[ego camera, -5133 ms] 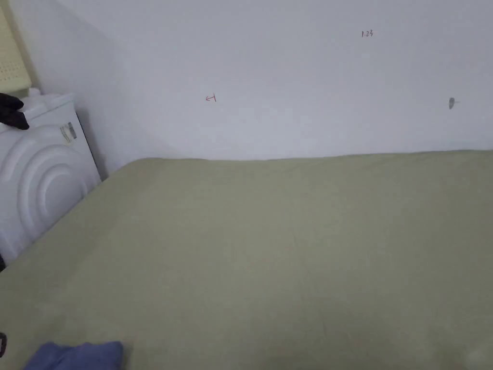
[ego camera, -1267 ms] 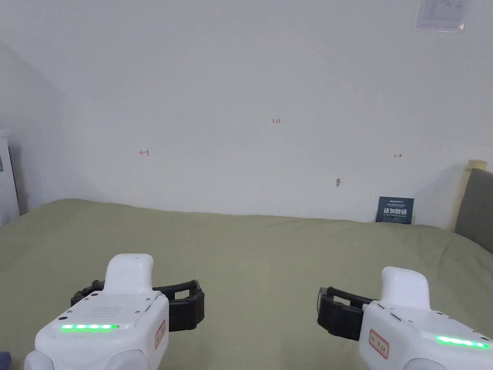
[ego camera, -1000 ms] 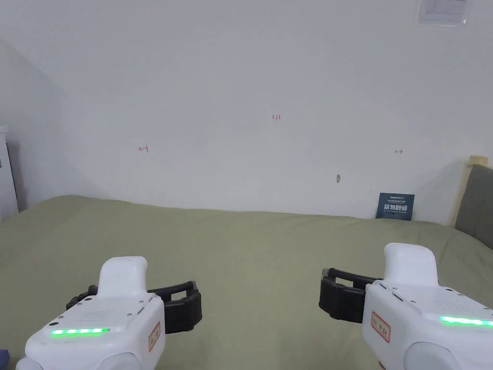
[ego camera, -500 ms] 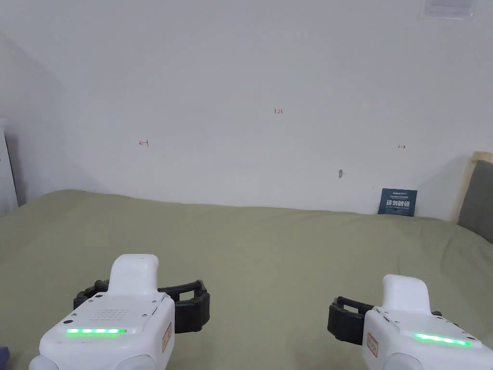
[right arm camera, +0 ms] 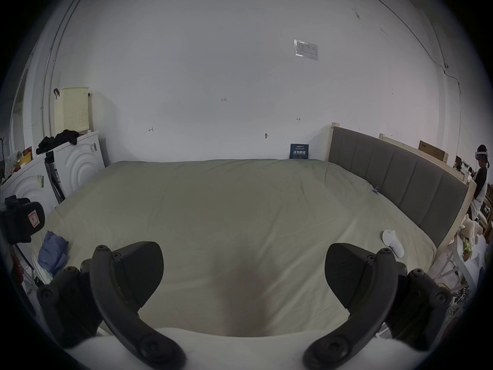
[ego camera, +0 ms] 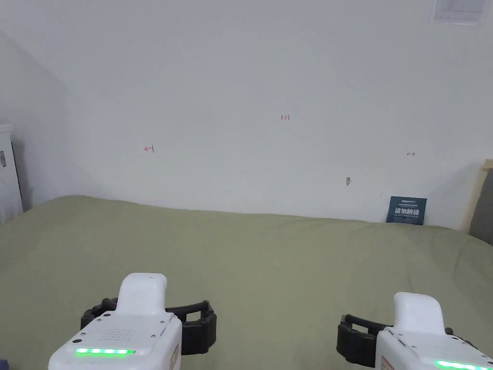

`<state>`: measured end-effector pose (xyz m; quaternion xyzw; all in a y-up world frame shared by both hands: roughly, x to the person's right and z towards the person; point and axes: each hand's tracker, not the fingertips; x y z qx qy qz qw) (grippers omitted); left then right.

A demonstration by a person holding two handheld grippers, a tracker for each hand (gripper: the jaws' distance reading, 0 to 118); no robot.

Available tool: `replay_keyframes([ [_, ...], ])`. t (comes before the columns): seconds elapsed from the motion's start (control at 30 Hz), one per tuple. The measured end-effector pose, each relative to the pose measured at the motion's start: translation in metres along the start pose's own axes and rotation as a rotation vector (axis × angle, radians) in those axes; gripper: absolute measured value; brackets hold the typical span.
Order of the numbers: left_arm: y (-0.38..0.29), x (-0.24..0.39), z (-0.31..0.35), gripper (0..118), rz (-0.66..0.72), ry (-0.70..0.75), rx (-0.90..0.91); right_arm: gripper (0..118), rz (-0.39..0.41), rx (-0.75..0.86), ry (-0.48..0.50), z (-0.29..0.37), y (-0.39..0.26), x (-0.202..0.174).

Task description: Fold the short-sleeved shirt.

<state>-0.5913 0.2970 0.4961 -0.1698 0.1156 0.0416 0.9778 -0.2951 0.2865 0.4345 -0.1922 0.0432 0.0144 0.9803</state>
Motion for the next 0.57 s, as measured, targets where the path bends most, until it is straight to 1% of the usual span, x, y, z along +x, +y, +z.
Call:
replay_keyframes([
  [0.07,0.002,0.0,0.0,118,0.007,-0.006,0.002,118,0.002,0.005,0.001,0.0,0.001,-0.001],
  [0.17,0.005,0.001,0.0,118,-0.001,-0.007,-0.001,118,0.026,0.01,-0.034,0.0,0.004,-0.004],
  [0.4,0.011,0.001,0.002,118,-0.006,-0.012,0.004,118,0.025,0.018,0.003,-0.001,0.006,-0.004],
  [0.57,0.015,0.002,0.004,118,0.001,-0.017,0.013,118,0.021,0.017,-0.001,0.003,0.01,-0.007],
])
